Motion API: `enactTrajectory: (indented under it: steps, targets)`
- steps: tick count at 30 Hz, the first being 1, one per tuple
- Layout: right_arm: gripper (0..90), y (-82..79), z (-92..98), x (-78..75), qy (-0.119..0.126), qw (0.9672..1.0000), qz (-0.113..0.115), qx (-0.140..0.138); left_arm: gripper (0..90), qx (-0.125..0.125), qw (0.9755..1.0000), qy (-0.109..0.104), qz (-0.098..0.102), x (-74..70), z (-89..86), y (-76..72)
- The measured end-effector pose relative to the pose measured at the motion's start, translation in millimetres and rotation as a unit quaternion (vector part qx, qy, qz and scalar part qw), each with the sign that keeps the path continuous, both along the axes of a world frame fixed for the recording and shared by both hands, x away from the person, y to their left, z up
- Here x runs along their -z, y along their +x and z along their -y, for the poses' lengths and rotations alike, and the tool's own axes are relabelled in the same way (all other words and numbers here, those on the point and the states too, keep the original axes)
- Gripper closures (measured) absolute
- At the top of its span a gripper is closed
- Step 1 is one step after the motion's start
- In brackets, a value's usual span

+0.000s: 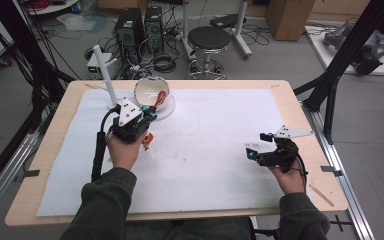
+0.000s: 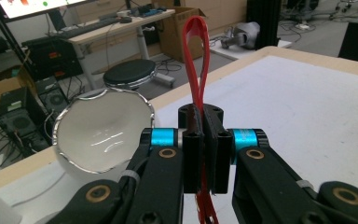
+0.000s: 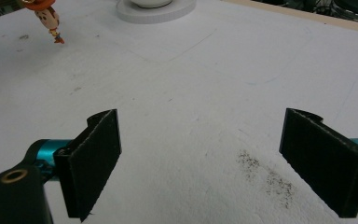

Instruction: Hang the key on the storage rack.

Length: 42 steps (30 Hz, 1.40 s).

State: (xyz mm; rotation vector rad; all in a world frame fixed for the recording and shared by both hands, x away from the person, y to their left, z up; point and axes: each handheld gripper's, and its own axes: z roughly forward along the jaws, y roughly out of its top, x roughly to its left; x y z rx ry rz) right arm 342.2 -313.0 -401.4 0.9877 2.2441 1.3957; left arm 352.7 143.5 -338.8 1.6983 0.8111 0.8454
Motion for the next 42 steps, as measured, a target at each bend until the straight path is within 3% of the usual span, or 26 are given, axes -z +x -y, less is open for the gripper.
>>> enactTrajectory:
  steps: [14, 23, 36, 42]
  targets:
    - [11.9, -0.1, -0.2, 0.0, -0.002, 1.0, 0.001, 0.001, 86.5, -0.038, 0.999, -0.012, 0.022, -9.2, -31.8, -4.2]
    - [11.9, 0.0, -0.2, 0.1, -0.002, 1.0, 0.0, 0.002, 86.5, -0.064, 0.9975, -0.02, 0.024, -10.6, -52.5, -3.5]
    - [11.9, 0.8, 0.0, 0.3, -0.001, 1.0, 0.0, 0.001, 86.5, -0.11, 0.9933, -0.03, 0.018, -9.8, -81.6, 4.2]
    - [11.9, 0.7, 1.0, 0.0, 0.001, 1.0, -0.001, 0.002, 86.5, -0.134, 0.9906, -0.025, 0.013, -8.4, -95.1, 10.6]
